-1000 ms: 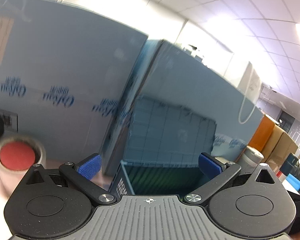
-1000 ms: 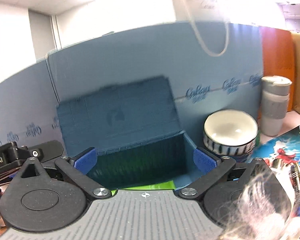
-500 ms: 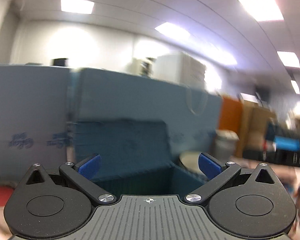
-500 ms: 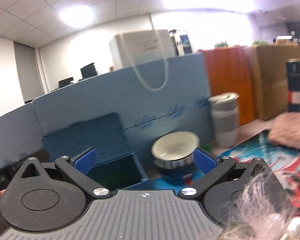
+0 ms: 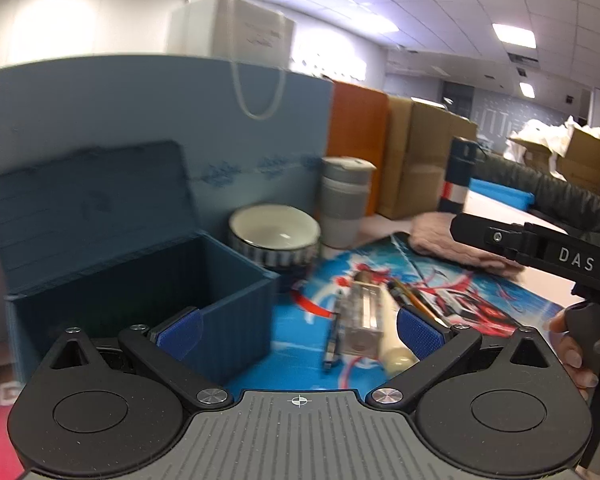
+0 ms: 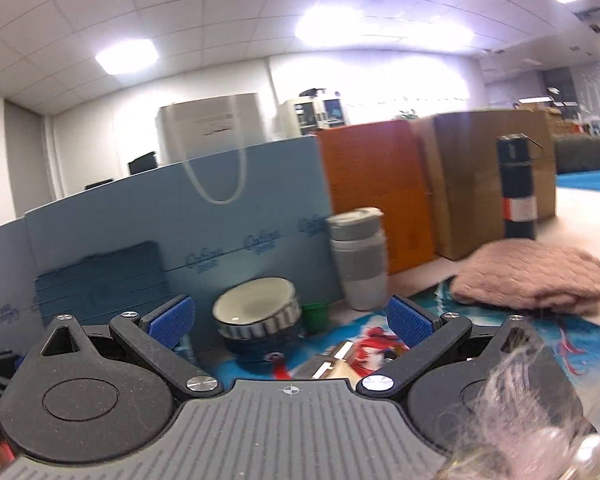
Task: Organize rigid objects
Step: 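Move the left tool to the mat and grasp the white lotion tube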
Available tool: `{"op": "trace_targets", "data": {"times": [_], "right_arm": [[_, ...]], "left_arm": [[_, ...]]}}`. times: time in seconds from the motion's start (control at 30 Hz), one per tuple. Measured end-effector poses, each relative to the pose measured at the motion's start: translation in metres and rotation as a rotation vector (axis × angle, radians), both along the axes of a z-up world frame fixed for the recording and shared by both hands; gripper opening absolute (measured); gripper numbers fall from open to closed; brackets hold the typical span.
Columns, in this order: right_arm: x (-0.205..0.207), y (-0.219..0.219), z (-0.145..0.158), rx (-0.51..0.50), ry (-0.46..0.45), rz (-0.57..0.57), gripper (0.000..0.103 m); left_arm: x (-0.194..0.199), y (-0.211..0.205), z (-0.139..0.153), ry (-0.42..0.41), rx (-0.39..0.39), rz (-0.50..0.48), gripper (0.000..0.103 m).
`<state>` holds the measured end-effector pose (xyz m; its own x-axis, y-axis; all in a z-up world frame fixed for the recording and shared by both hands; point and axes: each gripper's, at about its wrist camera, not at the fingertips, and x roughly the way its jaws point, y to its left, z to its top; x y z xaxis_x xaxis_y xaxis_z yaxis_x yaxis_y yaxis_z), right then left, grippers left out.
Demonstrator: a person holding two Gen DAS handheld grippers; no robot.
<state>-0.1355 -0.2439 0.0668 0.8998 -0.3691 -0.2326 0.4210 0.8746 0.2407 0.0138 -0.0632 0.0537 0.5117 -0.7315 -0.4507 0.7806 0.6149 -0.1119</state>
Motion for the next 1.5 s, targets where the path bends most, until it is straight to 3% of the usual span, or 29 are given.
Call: {"op": "trace_targets", "data": {"times": [0.27, 0.43, 0.53, 0.6, 0.77, 1.0, 1.03, 1.17, 1.33, 1.4, 1.47, 1.5], "right_arm": [[-0.018, -0.037, -0.021, 0.12, -0.046, -0.051, 0.103], [-0.019, -0.051, -0.037, 0.174, -0.041, -0.04, 0.103], [-0.019, -0.059, -0.046, 0.206, -0.057, -0.036, 0.103], [-0.019, -0.063, -0.051, 0.229, -0.07, -0.032, 0.103], [-0.016, -0.071, -0.058, 0.268, -0.105, -0.011, 0.103], [-0.014, -0.075, -0.066, 0.31, -0.125, 0.019, 0.103], [-0.013, -0.075, -0.066, 0.313, -0.125, 0.023, 0.103], [-0.013, -0.075, -0.067, 0.316, -0.123, 0.032, 0.103], [-0.014, -0.075, -0.067, 0.323, -0.134, 0.04, 0.103], [-0.013, -0.075, -0.068, 0.325, -0.132, 0.042, 0.103], [-0.013, -0.074, -0.068, 0.325, -0.126, 0.04, 0.103], [-0.013, -0.073, -0.067, 0.324, -0.124, 0.037, 0.103]], "left_arm": [[0.009, -0.04, -0.013, 0.122, 0.003, -0.06, 0.103], [0.004, -0.068, -0.032, 0.113, 0.056, -0.083, 0.101], [-0.004, -0.079, -0.042, 0.07, 0.071, -0.15, 0.097], [-0.011, -0.087, -0.049, 0.048, 0.105, -0.183, 0.085], [-0.013, -0.104, -0.065, 0.082, 0.167, -0.219, 0.035], [-0.015, -0.115, -0.073, 0.095, 0.188, -0.218, 0.033], [-0.014, -0.115, -0.075, 0.105, 0.195, -0.221, 0.025], [-0.018, -0.109, -0.076, 0.101, 0.205, -0.24, 0.025], [-0.032, -0.096, -0.068, 0.1, 0.274, -0.294, 0.027], [-0.035, -0.101, -0.065, 0.08, 0.295, -0.287, 0.035], [-0.032, -0.111, -0.065, 0.073, 0.295, -0.274, 0.059], [-0.028, -0.116, -0.066, 0.084, 0.292, -0.268, 0.062]]}}
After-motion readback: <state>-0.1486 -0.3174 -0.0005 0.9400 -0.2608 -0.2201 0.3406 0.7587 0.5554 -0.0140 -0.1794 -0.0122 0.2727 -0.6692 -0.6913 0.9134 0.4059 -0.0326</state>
